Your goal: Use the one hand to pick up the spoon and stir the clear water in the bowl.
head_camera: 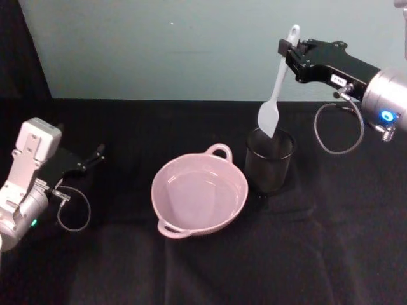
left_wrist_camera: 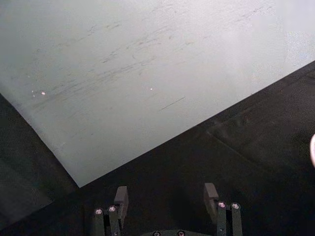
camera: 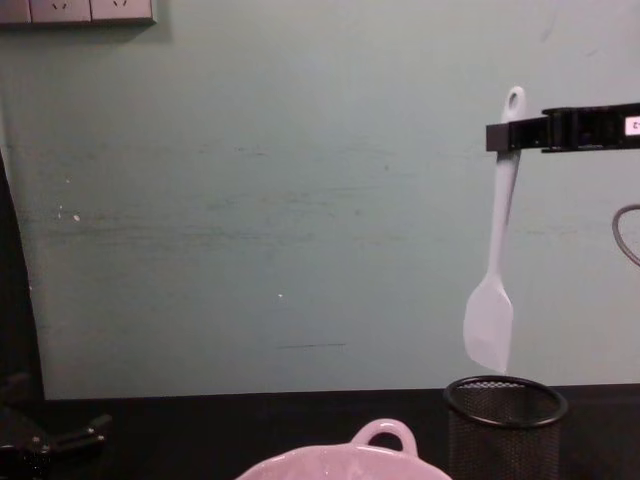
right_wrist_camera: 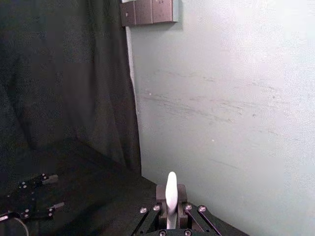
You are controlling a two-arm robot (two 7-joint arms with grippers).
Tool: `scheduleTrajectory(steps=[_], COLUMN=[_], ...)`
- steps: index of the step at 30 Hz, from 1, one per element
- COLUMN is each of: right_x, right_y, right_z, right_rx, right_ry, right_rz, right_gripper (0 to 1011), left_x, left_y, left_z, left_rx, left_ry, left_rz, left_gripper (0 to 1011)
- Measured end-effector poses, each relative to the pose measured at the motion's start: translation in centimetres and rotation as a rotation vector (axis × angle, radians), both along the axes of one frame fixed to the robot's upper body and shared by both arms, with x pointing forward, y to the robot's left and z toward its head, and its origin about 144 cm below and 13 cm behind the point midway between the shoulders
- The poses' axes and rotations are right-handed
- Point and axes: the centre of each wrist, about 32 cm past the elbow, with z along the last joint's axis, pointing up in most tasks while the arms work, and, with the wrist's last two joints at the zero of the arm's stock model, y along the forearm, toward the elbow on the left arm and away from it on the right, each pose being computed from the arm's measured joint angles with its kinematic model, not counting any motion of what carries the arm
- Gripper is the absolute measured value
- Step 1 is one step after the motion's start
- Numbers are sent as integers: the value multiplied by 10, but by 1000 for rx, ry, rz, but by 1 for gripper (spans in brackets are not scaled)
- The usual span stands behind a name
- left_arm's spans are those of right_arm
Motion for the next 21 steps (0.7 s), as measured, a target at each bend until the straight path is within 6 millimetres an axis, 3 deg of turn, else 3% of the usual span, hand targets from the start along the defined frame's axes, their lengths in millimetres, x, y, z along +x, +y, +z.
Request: scheduleTrajectory(steps=[21], right_x=[19], right_y=[-11], right_z=[-38], right_rx=[58], right_ry=[72], right_rz=[-43], right_gripper=[118], left_x=[0], left_y=[0], left_z=[0], left_rx=[0], left_ry=[0], left_rz=[0], left_gripper=[1011])
